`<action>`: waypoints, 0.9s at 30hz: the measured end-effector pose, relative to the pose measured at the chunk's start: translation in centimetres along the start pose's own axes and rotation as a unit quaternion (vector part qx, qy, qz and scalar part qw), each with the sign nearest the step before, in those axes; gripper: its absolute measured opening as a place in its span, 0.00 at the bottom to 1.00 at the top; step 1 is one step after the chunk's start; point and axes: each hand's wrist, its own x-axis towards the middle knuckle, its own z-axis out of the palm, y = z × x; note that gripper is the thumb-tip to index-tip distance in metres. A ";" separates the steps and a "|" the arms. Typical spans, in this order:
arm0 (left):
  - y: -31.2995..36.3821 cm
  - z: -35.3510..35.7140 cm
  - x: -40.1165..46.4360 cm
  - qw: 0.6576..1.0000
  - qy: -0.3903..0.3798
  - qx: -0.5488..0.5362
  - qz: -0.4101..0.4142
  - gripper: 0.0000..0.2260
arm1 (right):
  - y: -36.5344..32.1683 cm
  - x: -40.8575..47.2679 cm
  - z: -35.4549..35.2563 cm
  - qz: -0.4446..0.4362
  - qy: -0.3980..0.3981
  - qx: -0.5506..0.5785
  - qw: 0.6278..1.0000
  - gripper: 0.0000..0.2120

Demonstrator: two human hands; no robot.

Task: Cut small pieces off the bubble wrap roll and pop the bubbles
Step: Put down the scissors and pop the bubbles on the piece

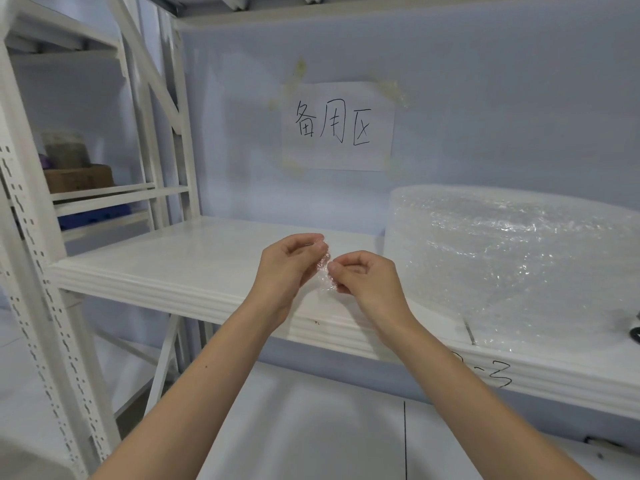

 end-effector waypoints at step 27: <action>-0.9 -6.6 8.6 0.952 -0.016 0.306 -0.018 0.04 | 1.7 7.8 5.4 0.141 -0.116 -0.172 0.968 0.05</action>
